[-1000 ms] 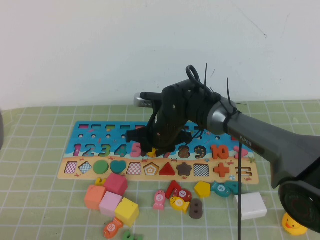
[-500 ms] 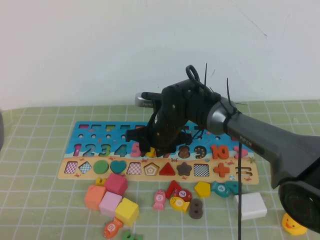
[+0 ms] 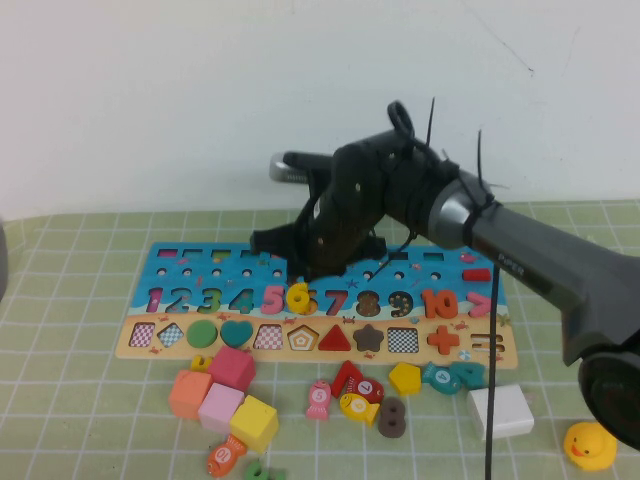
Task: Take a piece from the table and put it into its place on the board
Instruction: Place the "number 6" into the hole of the number 6
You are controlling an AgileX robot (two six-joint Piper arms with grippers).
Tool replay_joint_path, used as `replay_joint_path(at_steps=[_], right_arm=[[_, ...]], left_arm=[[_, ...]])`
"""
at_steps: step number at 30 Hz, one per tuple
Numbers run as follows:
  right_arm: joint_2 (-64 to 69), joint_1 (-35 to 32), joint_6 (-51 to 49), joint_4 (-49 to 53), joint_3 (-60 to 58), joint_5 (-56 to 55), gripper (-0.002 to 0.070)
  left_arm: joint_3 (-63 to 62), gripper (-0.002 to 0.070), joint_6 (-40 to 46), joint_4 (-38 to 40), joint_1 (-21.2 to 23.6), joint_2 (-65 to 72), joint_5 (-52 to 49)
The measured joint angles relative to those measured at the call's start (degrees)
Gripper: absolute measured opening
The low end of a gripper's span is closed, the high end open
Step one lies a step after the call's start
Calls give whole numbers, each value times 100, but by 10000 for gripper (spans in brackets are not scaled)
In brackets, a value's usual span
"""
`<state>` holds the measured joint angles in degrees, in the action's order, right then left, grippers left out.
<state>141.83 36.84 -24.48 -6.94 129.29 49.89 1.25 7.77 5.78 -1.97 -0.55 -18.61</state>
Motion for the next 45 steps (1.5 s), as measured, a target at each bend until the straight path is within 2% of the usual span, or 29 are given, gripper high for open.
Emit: replay_joint_path(at_steps=[3, 7, 18, 45], right_arm=[[-60, 0, 205, -11, 0, -176, 54], [-69, 0, 612, -251, 0, -422, 10], [211, 0, 907, -660, 0, -806, 0], [337, 0, 920, -609, 0, -538, -1]], left_arm=[[0, -1, 0, 0, 0, 0, 0], [0, -1, 0, 0, 0, 0, 0], [0, -1, 0, 0, 0, 0, 0], [0, -1, 0, 0, 0, 0, 0]])
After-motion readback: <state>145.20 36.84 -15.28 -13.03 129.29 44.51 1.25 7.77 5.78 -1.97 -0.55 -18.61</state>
